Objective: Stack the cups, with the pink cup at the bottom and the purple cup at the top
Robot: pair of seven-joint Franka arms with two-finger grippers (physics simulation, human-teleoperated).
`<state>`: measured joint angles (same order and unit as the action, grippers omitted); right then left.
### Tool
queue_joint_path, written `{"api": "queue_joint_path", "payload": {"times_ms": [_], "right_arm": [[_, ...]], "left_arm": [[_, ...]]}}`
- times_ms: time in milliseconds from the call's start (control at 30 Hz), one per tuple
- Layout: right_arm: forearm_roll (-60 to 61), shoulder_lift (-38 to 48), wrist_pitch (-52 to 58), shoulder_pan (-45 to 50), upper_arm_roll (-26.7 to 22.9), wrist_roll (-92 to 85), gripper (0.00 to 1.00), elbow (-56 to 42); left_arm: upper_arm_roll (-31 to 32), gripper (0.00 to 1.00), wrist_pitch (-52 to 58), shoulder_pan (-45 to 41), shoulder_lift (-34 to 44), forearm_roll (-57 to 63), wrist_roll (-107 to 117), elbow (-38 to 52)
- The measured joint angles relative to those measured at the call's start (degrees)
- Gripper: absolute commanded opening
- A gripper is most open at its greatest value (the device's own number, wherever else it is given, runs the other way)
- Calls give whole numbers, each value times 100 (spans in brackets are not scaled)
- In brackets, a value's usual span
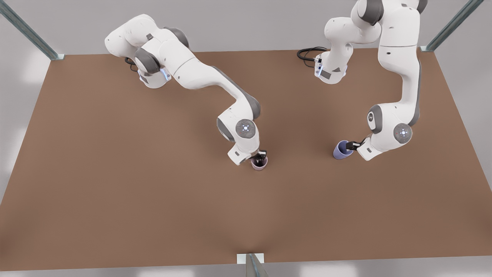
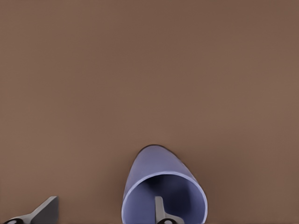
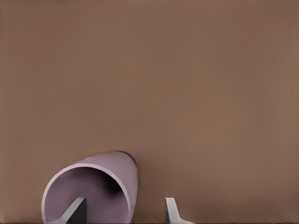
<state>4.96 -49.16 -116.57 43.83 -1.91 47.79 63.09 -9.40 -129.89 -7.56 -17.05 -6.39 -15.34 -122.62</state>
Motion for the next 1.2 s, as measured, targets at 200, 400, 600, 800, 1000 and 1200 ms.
{"api": "queue_joint_path", "payload": {"times_ms": [200,400,600,800,1000,1200], "right_arm": [[-11,2634,217,-1610,26,-115,100,2224],[-301,4031,983,-4312,11,-1238,100,2993],[-715,3810,1476,-4249,-19,-2389,100,2456],[-657,3649,1674,-4519,-92,-3197,100,1866],[-628,3666,1923,-4576,-101,-3778,100,1678],[-636,3610,2025,-4490,-81,-4194,100,1671]], "left_arm": [[0,100,-122,0,-169,-4,-120,-87],[10,61,-172,1,-290,-62,-207,-89],[48,52,-170,-8,-292,-81,-270,-89],[53,38,-153,-17,-283,-87,-313,-80],[60,25,-142,-44,-249,-101,-332,-71],[193,21,-33,-65,-133,-95,-281,45]]}}
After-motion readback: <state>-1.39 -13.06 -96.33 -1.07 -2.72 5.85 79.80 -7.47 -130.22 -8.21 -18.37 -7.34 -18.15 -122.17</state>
